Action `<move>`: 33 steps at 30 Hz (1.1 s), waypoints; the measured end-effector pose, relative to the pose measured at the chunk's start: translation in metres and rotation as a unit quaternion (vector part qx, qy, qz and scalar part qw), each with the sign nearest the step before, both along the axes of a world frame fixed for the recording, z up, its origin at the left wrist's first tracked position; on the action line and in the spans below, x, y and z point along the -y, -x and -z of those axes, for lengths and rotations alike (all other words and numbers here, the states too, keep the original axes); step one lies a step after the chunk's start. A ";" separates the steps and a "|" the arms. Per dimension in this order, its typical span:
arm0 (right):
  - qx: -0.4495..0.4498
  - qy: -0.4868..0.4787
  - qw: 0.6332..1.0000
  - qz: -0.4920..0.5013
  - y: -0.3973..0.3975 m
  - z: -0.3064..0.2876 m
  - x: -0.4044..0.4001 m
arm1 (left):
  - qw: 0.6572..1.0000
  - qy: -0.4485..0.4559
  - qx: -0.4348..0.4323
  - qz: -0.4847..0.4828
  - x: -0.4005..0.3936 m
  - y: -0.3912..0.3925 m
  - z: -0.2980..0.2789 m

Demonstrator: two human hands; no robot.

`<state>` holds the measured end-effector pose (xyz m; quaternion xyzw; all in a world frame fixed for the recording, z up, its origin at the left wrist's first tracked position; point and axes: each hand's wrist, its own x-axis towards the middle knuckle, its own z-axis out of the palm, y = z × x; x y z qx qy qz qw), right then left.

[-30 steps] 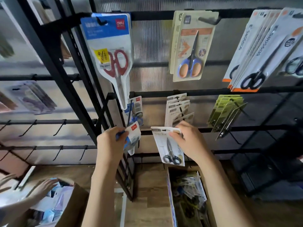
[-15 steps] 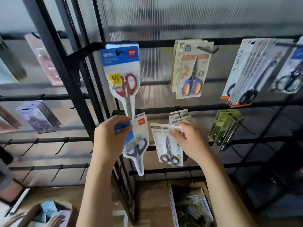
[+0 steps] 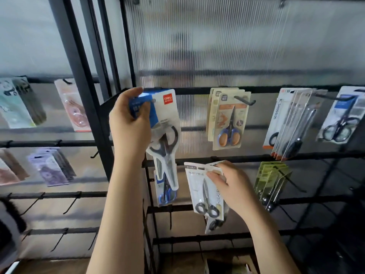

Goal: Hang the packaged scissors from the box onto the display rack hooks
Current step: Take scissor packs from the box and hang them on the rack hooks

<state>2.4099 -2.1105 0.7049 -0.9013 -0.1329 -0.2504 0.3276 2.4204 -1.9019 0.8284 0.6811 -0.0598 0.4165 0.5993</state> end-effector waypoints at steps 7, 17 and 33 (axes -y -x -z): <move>0.004 0.009 1.000 0.006 0.003 -0.010 -0.008 | 0.999 0.006 -0.037 -0.003 -0.008 -0.003 -0.010; -0.016 -0.009 1.000 0.008 0.001 -0.001 -0.015 | 0.996 -0.021 -0.078 0.043 -0.026 -0.009 -0.010; -0.024 0.000 0.997 0.070 0.024 0.000 -0.022 | 0.996 -0.040 -0.076 0.009 -0.028 -0.035 0.011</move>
